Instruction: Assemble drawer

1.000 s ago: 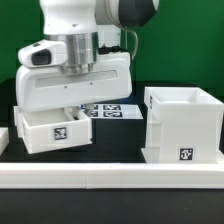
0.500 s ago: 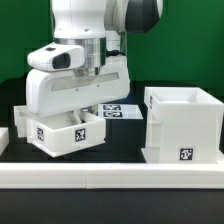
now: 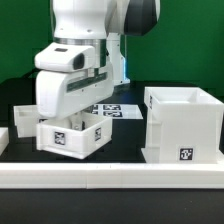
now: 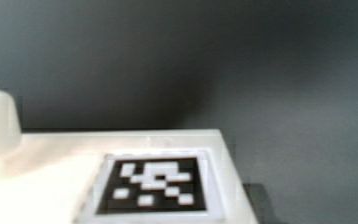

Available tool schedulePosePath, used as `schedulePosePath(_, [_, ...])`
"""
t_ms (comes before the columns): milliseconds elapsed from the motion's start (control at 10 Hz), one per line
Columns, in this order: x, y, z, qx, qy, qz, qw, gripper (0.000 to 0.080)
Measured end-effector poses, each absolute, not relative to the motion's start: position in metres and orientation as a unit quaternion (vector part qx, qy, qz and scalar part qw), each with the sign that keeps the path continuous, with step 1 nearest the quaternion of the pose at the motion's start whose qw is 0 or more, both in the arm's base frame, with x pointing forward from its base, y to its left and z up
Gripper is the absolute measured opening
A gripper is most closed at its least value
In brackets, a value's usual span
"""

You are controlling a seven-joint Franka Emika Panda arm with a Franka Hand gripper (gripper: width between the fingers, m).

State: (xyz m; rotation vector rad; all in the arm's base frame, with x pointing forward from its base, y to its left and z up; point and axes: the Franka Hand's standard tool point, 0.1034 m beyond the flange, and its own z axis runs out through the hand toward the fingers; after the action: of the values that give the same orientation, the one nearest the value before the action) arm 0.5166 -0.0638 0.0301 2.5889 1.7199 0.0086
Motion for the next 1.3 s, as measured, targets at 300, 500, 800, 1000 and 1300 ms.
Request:
schedulePosePath(300, [0.516,-0.068,0.03,0.761,0.648,-0.009,0.025,0.0041])
schedulePosePath(500, [0.515,-0.071,0.029,0.737,0.675,-0.014,0.028,0.0041])
schedulePosePath(800, [0.521,-0.064,0.033,0.73,0.682,-0.01,0.031,0.0042])
schedulePosePath(1000, [0.531,-0.058,0.03,0.728,0.685,-0.016,0.024,0.0042])
schedulePosePath(1300, [0.545,-0.041,0.027,0.718,0.695,-0.008,0.023,0.0042])
